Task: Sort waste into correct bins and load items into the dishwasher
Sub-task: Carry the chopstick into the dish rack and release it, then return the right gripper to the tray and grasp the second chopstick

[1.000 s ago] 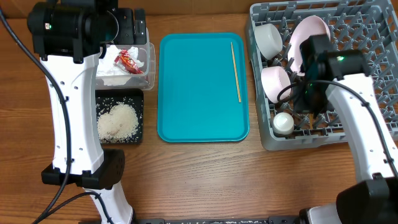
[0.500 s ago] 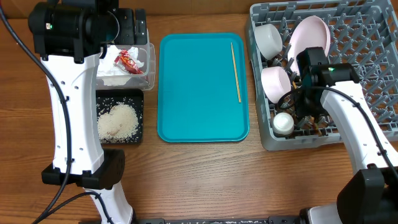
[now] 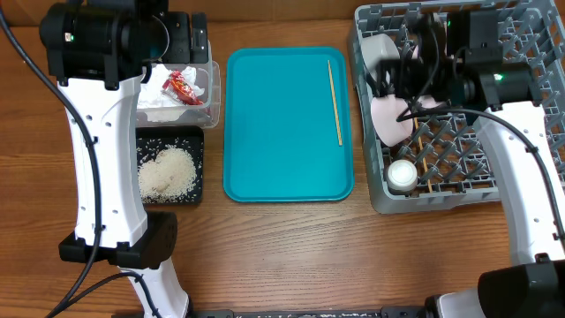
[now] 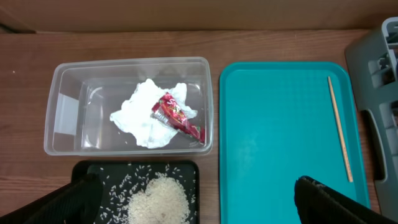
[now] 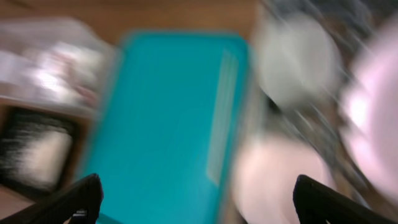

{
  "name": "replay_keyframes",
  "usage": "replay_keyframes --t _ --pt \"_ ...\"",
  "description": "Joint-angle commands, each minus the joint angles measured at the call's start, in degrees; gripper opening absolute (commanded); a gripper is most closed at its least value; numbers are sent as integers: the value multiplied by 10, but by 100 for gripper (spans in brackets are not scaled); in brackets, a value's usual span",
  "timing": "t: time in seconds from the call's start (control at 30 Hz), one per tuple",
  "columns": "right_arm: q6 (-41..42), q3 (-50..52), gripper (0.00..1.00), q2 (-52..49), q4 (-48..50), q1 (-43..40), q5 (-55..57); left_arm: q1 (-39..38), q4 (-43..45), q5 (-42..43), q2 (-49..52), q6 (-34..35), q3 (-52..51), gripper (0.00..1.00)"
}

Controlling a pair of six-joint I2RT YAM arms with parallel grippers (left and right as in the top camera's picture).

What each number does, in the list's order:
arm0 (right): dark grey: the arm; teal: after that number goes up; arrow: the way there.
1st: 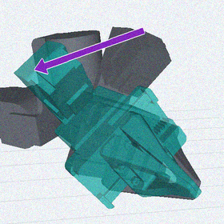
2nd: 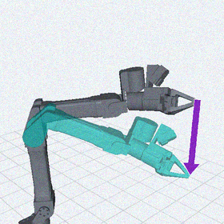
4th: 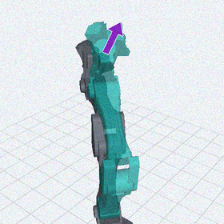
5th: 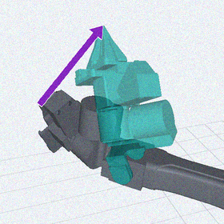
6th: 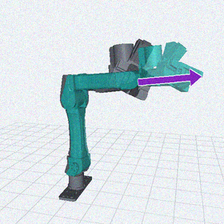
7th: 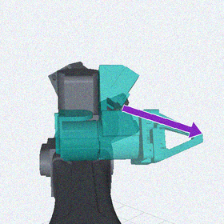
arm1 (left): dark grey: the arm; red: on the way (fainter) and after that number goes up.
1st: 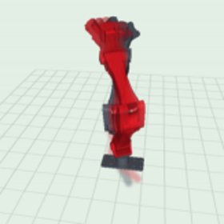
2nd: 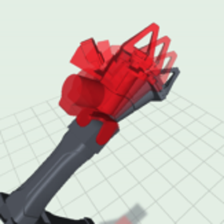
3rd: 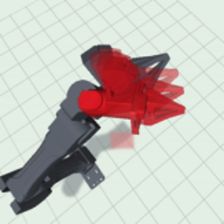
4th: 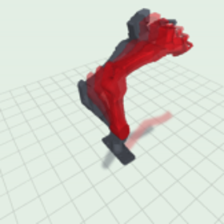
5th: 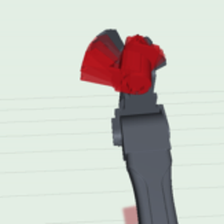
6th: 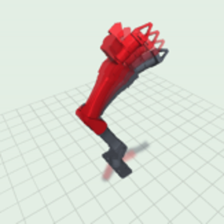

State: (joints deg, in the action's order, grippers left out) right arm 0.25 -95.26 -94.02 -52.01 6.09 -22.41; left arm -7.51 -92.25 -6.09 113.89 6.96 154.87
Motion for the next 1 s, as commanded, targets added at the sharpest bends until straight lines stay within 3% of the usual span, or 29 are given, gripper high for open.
replay_keyframes --t 0.0,0.1,0.27,0.5,0.73,0.77,0.87,0.97 --pt "53 7 100 -9 70 44 -63 -4 -1 -3 -7 -1 0 100" --pt "70 7 100 -47 78 101 82 -4 -1 -3 -7 -1 0 100" --pt "118 -24 100 -139 39 176 211 -4 -1 -3 -7 -1 0 100" --pt "99 -108 100 -267 -62 176 225 -4 -1 -3 -7 -1 0 100" --pt "52 -108 100 -296 -38 176 201 -4 -1 -3 -7 -1 0 100" --pt "52 -108 98 -296 -28 176 205 -4 -1 -3 -7 -1 0 100" --pt "50 -96 78 -296 16 176 205 -4 -1 -3 -7 -1 0 100" --pt "40 -73 76 -296 52 175 220 -4 -1 -3 -7 -1 0 100"
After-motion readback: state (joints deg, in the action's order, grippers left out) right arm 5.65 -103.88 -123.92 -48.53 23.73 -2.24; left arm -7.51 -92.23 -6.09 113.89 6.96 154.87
